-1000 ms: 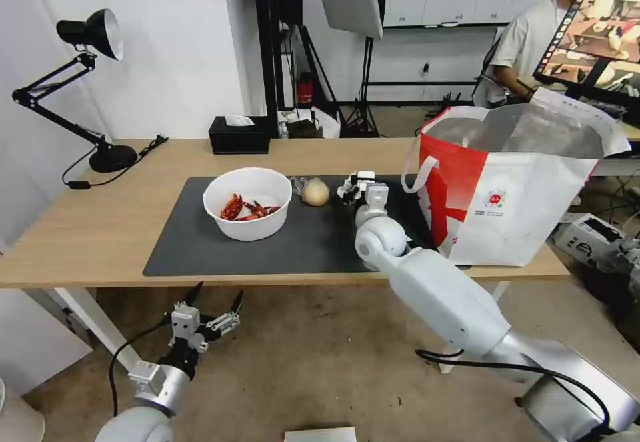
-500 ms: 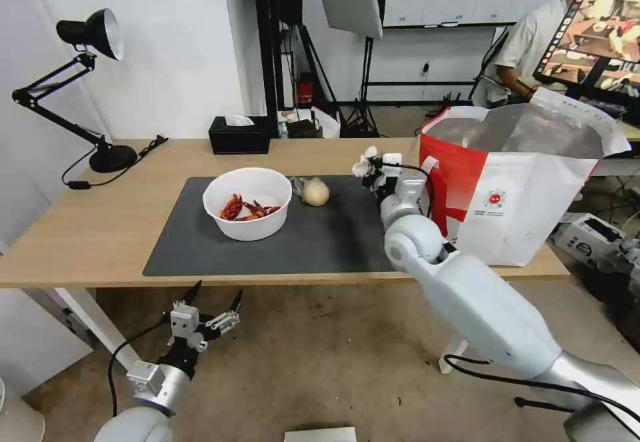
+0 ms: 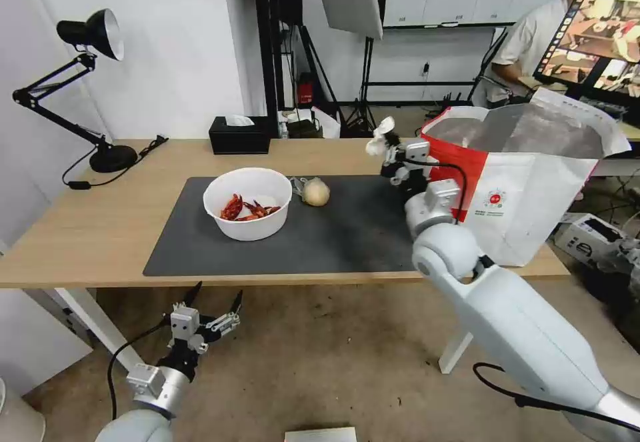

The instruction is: Pick up the trash from the table and place it into the takeout bag.

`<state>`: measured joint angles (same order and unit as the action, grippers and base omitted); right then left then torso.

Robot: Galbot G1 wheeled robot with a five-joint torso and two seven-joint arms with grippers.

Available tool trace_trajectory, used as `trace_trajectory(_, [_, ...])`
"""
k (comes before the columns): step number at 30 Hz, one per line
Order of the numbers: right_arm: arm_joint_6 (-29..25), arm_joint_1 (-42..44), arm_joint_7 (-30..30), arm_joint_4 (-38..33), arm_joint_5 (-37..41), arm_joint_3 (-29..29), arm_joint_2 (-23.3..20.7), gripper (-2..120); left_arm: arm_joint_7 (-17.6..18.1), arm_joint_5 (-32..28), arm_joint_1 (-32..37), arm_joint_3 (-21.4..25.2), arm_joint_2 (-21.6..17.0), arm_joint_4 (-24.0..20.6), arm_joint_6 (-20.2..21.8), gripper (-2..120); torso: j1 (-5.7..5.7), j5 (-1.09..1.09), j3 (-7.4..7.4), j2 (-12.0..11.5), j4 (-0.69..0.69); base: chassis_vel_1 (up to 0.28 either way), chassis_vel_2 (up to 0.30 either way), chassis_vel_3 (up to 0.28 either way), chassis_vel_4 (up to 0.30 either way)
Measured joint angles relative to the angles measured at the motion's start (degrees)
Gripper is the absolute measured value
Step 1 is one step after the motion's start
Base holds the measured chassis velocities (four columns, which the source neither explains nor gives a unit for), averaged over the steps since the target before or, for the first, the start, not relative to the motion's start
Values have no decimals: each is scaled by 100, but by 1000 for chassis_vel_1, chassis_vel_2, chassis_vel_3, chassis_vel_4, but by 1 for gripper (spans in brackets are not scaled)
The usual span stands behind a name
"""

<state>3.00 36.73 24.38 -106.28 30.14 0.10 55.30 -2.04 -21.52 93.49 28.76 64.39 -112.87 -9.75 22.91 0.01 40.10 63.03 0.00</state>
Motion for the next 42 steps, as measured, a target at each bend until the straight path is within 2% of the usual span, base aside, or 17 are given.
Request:
trace_trajectory(6, [250,57,199,-307,-292,557,-434,0,3,46,2,-66,7,-2,0,100,0,0,0,0,0,0,0,0,0])
trace_trajectory(8, [250,57,199,-307,-292,557,-434,0,3,46,2,-66,7,-2,0,100,0,0,0,0,0,0,0,0,0])
trace_trajectory(10, [597,70,423,-409,-309,884,-725,0,3,83,2,-127,36,-13,1,100,0,0,0,0,-1,0,0,0,0])
trace_trajectory(14, [964,70,536,-346,-55,1161,-1039,0,3,90,-17,-212,43,-31,3,100,0,-1,0,0,0,0,0,0,0])
trace_trajectory(26, [1346,331,664,-279,396,1276,-1159,0,7,107,-30,-287,39,-161,70,100,1,0,1,0,0,0,0,0,0])
trace_trajectory(28, [1389,385,687,-322,463,1283,-1170,12,7,110,-10,-284,39,-171,72,100,0,-1,1,0,0,0,0,0,0])
trace_trajectory(29, [1389,385,687,-322,463,1283,-1170,12,7,110,-10,-284,39,-171,72,100,0,-1,1,0,0,0,0,0,0])
trace_trajectory(32, [1433,454,687,-382,549,1312,-1183,26,9,111,10,-277,45,-192,73,100,1,-1,1,0,0,0,0,0,0])
trace_trajectory(34, [1444,477,687,-398,560,1319,-1188,30,9,112,18,-277,50,-198,74,100,0,-1,1,0,0,0,0,0,0])
trace_trajectory(36, [1460,527,685,-437,585,1327,-1201,41,10,113,34,-276,59,-210,76,100,0,-1,0,0,0,0,0,0,0])
trace_trajectory(40, [1477,556,684,-472,633,1348,-1215,50,12,113,51,-273,63,-225,77,100,1,-2,0,0,0,0,0,0,0])
trace_trajectory(42, [1504,574,684,-500,716,1368,-1229,61,12,113,67,-263,63,-235,78,100,1,-1,0,0,0,0,0,0,0])
